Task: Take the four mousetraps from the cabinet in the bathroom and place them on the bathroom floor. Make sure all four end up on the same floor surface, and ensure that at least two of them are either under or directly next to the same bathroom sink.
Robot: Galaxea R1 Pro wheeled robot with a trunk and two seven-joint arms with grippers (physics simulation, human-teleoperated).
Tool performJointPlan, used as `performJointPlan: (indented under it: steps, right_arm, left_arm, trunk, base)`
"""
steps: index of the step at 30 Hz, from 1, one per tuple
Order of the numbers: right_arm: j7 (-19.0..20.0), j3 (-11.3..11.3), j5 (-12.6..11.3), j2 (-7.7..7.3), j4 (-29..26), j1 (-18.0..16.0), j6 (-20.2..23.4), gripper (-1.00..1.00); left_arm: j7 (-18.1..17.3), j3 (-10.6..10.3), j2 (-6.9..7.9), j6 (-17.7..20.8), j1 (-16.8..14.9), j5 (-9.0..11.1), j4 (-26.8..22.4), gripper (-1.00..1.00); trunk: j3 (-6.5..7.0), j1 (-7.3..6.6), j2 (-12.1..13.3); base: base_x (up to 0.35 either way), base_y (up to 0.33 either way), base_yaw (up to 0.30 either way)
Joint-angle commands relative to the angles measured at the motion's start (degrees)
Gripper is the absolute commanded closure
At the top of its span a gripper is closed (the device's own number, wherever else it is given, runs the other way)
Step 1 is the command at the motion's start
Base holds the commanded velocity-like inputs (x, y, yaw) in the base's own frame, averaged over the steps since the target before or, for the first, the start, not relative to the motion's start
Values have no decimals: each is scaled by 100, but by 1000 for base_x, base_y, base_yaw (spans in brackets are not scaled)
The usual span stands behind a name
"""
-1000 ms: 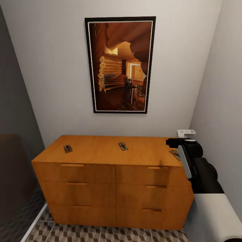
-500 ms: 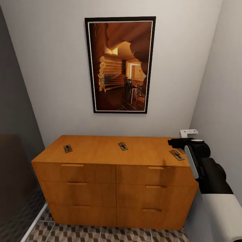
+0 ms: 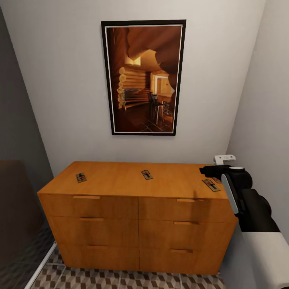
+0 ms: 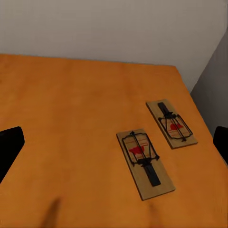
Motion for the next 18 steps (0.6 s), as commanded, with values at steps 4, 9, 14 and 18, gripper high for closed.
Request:
performJointPlan:
  steps: [4, 9, 14, 18]
  right_arm:
    - [139, -2, -3, -9, -5, 1, 26, -100]
    - [292, 0, 0, -124, 21, 3, 24, -100]
    - [388, 3, 1, -279, 164, 4, 12, -100]
    - [466, 0, 1, -337, 288, 4, 0, -100]
  left_arm:
    - [-3, -4, 1, -27, -3, 2, 7, -100]
    - [-3, -4, 1, -27, -3, 2, 7, -100]
    - [-3, -4, 1, -27, -3, 2, 7, -100]
    - [-3, -4, 1, -27, -3, 2, 7, -100]
  trunk:
    - [-5, 0, -3]
    - [-5, 0, -3]
    - [-5, 0, -3]
    - [-5, 0, -3]
  base:
    - [0, 0, 0]
    - [0, 0, 0]
    - [0, 0, 0]
    - [0, 0, 0]
